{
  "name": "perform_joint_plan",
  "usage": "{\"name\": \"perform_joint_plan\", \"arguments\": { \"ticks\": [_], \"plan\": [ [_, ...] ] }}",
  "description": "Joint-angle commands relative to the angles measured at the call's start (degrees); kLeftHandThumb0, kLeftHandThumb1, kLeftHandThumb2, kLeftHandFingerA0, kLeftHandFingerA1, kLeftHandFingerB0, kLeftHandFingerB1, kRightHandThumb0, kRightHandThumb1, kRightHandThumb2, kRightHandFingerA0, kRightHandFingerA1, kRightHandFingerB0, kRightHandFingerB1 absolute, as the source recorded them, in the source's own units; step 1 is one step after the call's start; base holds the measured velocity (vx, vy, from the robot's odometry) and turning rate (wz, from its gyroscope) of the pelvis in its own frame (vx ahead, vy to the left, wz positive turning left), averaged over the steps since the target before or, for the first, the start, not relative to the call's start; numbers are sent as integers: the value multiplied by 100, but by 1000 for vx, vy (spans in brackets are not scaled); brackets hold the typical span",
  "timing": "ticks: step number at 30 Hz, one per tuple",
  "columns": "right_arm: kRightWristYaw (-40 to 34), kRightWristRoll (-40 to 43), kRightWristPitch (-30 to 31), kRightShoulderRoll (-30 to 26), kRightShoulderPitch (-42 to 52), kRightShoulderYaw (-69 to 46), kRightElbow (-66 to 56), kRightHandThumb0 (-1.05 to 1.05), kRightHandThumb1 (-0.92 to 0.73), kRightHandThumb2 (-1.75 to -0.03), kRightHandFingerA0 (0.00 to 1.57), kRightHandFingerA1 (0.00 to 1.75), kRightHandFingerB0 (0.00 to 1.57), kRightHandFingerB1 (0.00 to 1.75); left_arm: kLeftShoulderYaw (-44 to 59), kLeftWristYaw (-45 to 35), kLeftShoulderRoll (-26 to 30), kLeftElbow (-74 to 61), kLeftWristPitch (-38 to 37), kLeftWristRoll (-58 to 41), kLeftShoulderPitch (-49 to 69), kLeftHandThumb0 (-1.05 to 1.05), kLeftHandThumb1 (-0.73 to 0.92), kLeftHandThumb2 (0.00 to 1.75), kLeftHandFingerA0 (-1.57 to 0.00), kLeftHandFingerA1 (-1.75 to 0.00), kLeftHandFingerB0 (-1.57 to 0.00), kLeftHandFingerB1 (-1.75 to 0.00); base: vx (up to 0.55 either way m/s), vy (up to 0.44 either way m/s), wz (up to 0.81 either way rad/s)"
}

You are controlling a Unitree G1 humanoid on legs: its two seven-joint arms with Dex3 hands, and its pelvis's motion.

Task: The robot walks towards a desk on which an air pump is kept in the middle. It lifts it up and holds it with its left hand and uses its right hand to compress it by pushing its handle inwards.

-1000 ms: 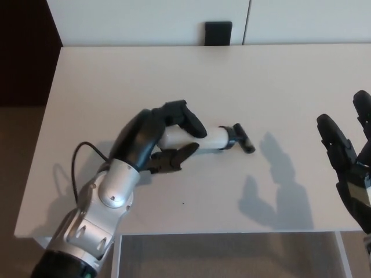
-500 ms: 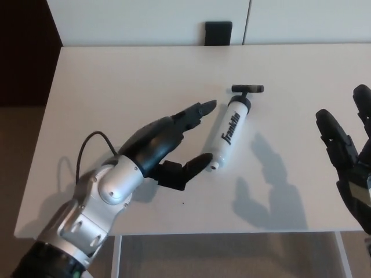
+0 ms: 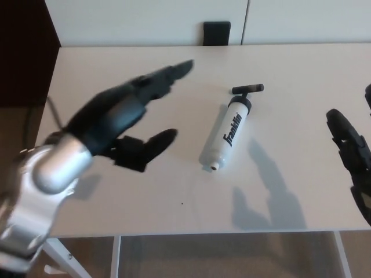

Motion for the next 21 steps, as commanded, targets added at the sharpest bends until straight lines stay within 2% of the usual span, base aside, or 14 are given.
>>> {"name": "perform_joint_plan", "arguments": {
  "ticks": [1, 2, 3, 6, 7, 8, 9, 10, 11, 12, 13, 15, 16, 21],
  "plan": [
    [1438, 239, -1060, -757, 1673, -771, -1443, -92, -77, -115, 7, 33, 6, 14, 3087, -1420, 422, -2638, -1504, -3609, 3316, -82, 57, 102, 0, -15, -9, -27, 0, 0, 0],
    [1438, 239, -1060, -757, 1673, -771, -1443, -92, -77, -115, 7, 33, 6, 14, 3087, -1420, 422, -2638, -1504, -3609, 3316, -82, 57, 102, 0, -15, -9, -27, 0, 0, 0],
    [1605, 430, -1084, -788, 1937, -931, -1579, -93, -74, -114, 7, 36, 7, 14, 3403, -1807, 316, -2595, -1660, -4295, 3825, -95, 61, 95, -5, -7, -6, -23, 0, 0, 0],
    [1976, 693, -1387, -762, 2466, -1318, -1772, -91, -75, -114, 7, 43, 6, 16, 4102, -2711, 118, -2415, -1699, -5372, 4772, -84, 53, 100, 0, -11, -5, -29, 0, 0, 0],
    [2182, 822, -1568, -732, 2679, -1530, -1807, -91, -77, -115, 10, 47, 4, 18, 4477, -3128, 35, -2279, -1634, -5725, 5114, -91, 72, 61, -4, -28, -14, -29, 0, 0, 0],
    [2318, 913, -1683, -713, 2822, -1672, -1831, -91, -77, -115, 10, 47, 4, 18, 4728, -3408, -17, -2185, -1586, -5962, 5341, -91, 72, 61, -4, -28, -14, -29, 0, 0, 0],
    [2474, 1112, -1757, -660, 3056, -1864, -1909, -88, -74, -106, 9, 45, 7, 30, 5031, -3696, -107, -1934, -1726, -6041, 5607, -95, 71, 63, -14, -27, -22, -29, 0, 0, 0],
    [2474, 1112, -1757, -660, 3056, -1864, -1909, -88, -74, -106, 9, 45, 7, 30, 5031, -3696, -107, -1934, -1726, -6041, 5607, -95, 71, 63, -14, -27, -22, -29, 0, 0, 0],
    [2686, 1349, -1871, -565, 3394, -2105, -2014, -87, -92, -71, 17, 34, 8, 24, 5413, -4085, -165, -1564, -1830, -6111, 5882, -92, 73, 61, -22, -28, -28, -30, 0, 0, 0],
    [2815, 1501, -1937, -500, 3613, -2253, -2086, -87, -92, -71, 17, 34, 8, 24, 5643, -4317, -195, -1319, -1909, -6128, 6043, -92, 73, 61, -22, -28, -28, -30, 0, 0, 0],
    [2961, 1610, -2092, -401, 3868, -2436, -2149, -89, -75, -111, 12, 46, 4, 27, 5923, -4706, -175, -1019, -1800, -6237, 6201, -90, 69, 62, -28, -33, -35, -31, 0, 0, 0],
    [3010, 1608, -2212, -346, 3970, -2519, -2161, -89, -75, -111, 12, 46, 4, 27, 6044, -4954, -133, -888, -1618, -6350, 6255, -90, 69, 62, -28, -33, -35, -31, 0, 0, 0],
    [3118, 1682, -2231, -308, 4073, -2546, -2147, -88, -73, -109, 11, 46, 5, 28, 6165, -5360, 0, -652, -1255, -6431, 6349, -82, 62, 60, -40, -36, -40, -33, 0, 0, 0],
    [3368, 1771, -2123, -319, 4270, -2527, -1969, -87, -74, -109, 11, 46, 5, 29, 6111, -6797, 503, 579, -534, -6310, 6418, -70, 60, 59, -53, -42, -50, -36, 0, 0, 0]
  ]
}}
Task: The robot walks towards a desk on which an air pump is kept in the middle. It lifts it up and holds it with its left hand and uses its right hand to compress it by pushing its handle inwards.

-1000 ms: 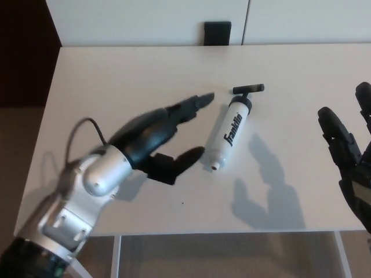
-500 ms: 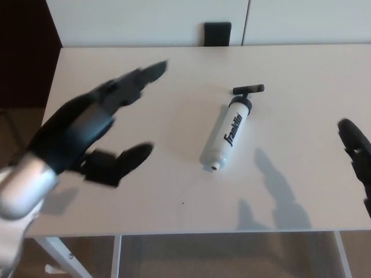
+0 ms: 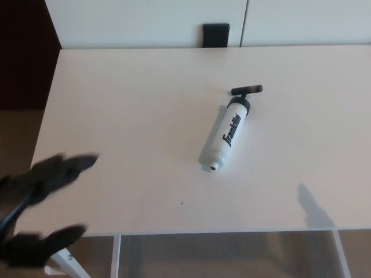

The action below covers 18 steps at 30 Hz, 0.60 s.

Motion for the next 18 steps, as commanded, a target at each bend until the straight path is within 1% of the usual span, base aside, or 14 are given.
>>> {"name": "perform_joint_plan", "arguments": {
  "ticks": [1, 2, 3, 5, 6, 7, 8, 9, 10, 11, 13, 14, 16, 18],
  "plan": [
    [2861, 1555, -1901, -165, 2270, -1618, -1223, -87, -74, -109, 11, 46, 5, 29, 3418, -5959, 519, 1712, -238, -4593, 2763, -70, 60, 59, -53, -42, -50, -36, 0, 0, 0],
    [2876, 1555, -1893, -170, 2281, -1610, -1206, -87, -74, -109, 11, 46, 5, 29, 3391, -6045, 562, 1830, -178, -4567, 2753, -70, 60, 59, -53, -42, -50, -36, 0, 0, 0],
    [2887, 1471, -1895, -182, 2304, -1577, -1141, -86, -92, -72, 17, 34, 8, 22, 3306, -6169, 630, 2213, -98, -4491, 2653, -67, 61, 59, -56, -45, -55, -38, 0, 0, 0],
    [2892, 1411, -1900, -191, 2321, -1556, -1100, -86, -92, -72, 17, 34, 8, 22, 3252, -6234, 667, 2459, -61, -4450, 2586, -67, 61, 59, -56, -45, -55, -38, 0, 0, 0],
    [2863, 1241, -1843, -230, 2298, -1458, -894, -88, -92, -70, 18, 33, 7, 23, 3106, -6276, 794, 3290, 385, -4407, 2400, -64, 44, 84, -57, -54, -64, -54, 0, 0, 0],
    [2863, 1241, -1843, -230, 2298, -1458, -894, -88, -92, -70, 18, 33, 7, 23, 3106, -6276, 794, 3290, 385, -4407, 2400, -64, 44, 84, -57, -54, -64, -54, 0, 0, 0],
    [2820, 1040, -1717, -310, 2233, -1331, -561, -78, -69, -109, 9, 46, 1, 31, 2934, -6296, 969, 4361, 957, -4368, 2170, -65, 43, 83, -58, -53, -70, -56, 0, 0, 0],
    [2810, 992, -1663, -344, 2203, -1299, -443, -78, -69, -109, 9, 46, 1, 31, 2891, -6296, 1021, 4647, 1087, -4360, 2109, -65, 43, 83, -58, -53, -70, -56, 0, 0, 0],
    [2808, 963, -1564, -415, 2140, -1316, -180, -86, -75, -113, 16, 50, 0, 27, 2745, -6296, 1176, 4998, 1199, -4337, 2078, -60, 45, 55, -60, -42, -78, -43, 0, 0, 0],
    [2809, 926, -1456, -515, 2032, -1350, 172, -87, -76, -114, 10, 47, 0, 24, 2638, -6296, 1368, 5476, 1374, -4140, 2004, -48, 42, 54, -69, -43, -84, -46, 0, 0, 0],
    [2817, 891, -1350, -618, 1916, -1395, 541, -87, -76, -114, 10, 47, 0, 24, 2520, -6296, 1583, 5994, 1555, -3917, 1924, -48, 42, 54, -69, -43, -84, -46, 0, 0, 0],
    [2727, 822, -1303, -660, 1852, -1405, 661, -84, -92, -68, 17, 33, 8, 24, 2494, -6296, 1609, 6311, 1625, -3926, 1748, -44, 44, 54, -64, -44, -80, -46, 0, 0, 0],
    [2630, 604, -1335, -768, 1683, -1392, 996, -79, -92, -72, 15, 34, 8, 23, 2608, -6296, 1530, 6960, 1529, -3849, 1389, -66, 33, 72, -65, -51, -77, -53, 0, 0, 0],
    [2633, 415, -1420, -862, 1533, -1373, 1314, -79, -92, -72, 15, 34, 8, 23, 2773, -6296, 1431, 7446, 1343, -3692, 1149, -66, 33, 72, -65, -51, -77, -53, 0, 0, 0]
  ]
}}
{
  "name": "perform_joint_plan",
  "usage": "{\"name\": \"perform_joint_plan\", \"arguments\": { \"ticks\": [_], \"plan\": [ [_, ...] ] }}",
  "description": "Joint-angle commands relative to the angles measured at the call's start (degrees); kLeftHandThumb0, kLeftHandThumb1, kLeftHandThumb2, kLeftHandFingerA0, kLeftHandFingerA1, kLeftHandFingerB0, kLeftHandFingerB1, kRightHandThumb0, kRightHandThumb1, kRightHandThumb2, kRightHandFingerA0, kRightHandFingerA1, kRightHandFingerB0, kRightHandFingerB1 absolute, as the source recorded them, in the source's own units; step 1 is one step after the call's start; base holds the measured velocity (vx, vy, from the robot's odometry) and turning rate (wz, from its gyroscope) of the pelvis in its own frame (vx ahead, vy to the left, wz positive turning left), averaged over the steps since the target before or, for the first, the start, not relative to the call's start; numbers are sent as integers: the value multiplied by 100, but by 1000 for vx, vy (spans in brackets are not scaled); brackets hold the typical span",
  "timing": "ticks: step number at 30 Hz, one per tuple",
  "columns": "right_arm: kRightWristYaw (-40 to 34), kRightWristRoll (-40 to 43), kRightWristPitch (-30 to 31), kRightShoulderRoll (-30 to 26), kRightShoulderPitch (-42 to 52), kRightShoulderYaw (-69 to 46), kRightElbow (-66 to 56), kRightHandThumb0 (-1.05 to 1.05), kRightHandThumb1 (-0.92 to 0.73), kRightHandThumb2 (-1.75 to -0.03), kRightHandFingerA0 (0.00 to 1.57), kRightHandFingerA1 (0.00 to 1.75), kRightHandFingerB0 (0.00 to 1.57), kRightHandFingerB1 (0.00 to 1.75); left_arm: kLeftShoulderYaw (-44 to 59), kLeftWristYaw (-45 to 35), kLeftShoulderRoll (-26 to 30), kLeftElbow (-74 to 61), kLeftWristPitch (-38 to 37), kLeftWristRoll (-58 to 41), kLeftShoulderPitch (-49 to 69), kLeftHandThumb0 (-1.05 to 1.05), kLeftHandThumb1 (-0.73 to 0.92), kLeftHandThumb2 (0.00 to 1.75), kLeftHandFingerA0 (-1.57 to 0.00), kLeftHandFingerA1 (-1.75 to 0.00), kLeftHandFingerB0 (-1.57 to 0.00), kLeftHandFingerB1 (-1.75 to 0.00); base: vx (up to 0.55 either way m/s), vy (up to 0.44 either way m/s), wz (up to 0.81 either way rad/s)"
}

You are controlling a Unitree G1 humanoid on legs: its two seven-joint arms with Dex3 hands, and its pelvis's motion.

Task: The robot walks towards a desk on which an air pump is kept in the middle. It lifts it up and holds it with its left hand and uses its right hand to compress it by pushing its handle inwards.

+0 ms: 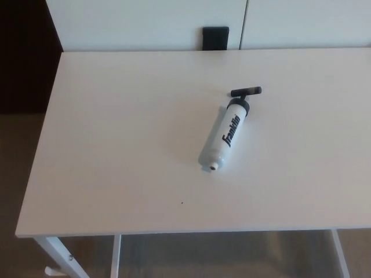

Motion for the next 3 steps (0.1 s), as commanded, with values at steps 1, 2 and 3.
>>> {"name": "perform_joint_plan", "arguments": {
  "ticks": [1, 2, 3],
  "plan": [
    [1997, 225, -1095, -876, 238, -750, 1591, -37, -50, -110, 1, 50, 0, 48, 1641, -4553, 954, 5665, 1004, -2419, -550, -62, 48, 56, -71, -45, -75, -42, 0, 0, 0],
    [1944, 264, -908, -886, 188, -733, 1794, -37, -50, -110, 1, 50, 0, 48, 1721, -4520, 909, 5876, 929, -2258, -636, -62, 48, 56, -71, -45, -75, -42, 0, 0, 0],
    [1944, 264, -908, -886, 188, -733, 1794, -37, -50, -110, 1, 50, 0, 48, 1721, -4520, 909, 5876, 929, -2258, -636, -62, 48, 56, -71, -45, -75, -42, 0, 0, 0]
  ]
}}
